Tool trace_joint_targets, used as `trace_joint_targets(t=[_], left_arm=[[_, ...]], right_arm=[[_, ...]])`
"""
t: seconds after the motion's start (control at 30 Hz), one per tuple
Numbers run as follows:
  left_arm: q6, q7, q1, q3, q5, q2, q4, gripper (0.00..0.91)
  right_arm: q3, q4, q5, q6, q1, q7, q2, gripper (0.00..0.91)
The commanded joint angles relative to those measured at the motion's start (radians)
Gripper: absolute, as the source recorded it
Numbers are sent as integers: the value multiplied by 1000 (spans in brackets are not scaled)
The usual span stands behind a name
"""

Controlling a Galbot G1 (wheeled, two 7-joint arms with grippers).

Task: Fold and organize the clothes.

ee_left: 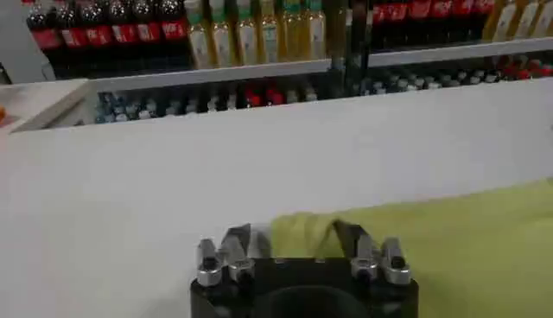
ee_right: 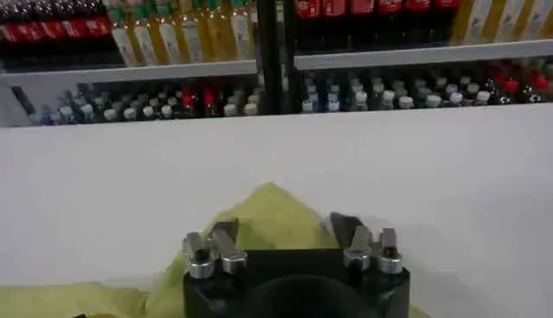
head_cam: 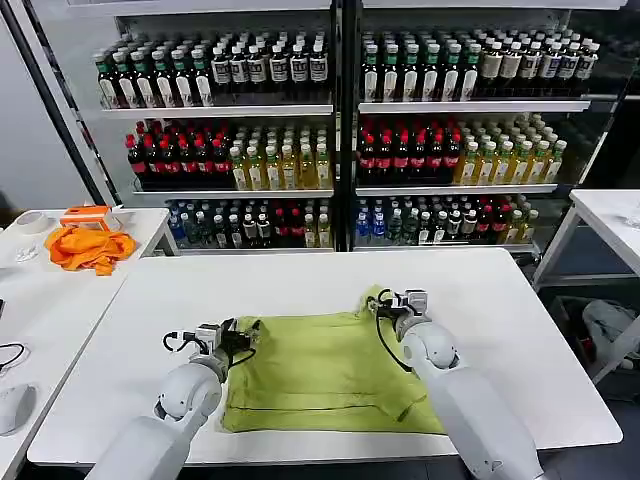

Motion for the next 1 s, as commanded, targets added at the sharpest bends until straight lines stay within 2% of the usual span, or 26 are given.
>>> trace_joint_targets(t=[0.03,0.3,0.5,0.83,1.0], left_arm=[[6,9,9,12,-4,-3,22,20],[-8,25,28,2,-27,2,-3,20],[-53,33,52,-14,-60,13,-57,20],[-148,26,85,-51,-93,47,-148,20],[-157,31,118,-67,-95,64,-203,20]], right_arm=[[-22,-51,25,-5,13,-14,15,0],[-18,-31,32,-3,1,-24,4,0],[-3,9,35,15,-16,-23,0,0],[56,172,34,46,-61,-25,-45,0],[95,290,31,44,-108,-21,-89,0]])
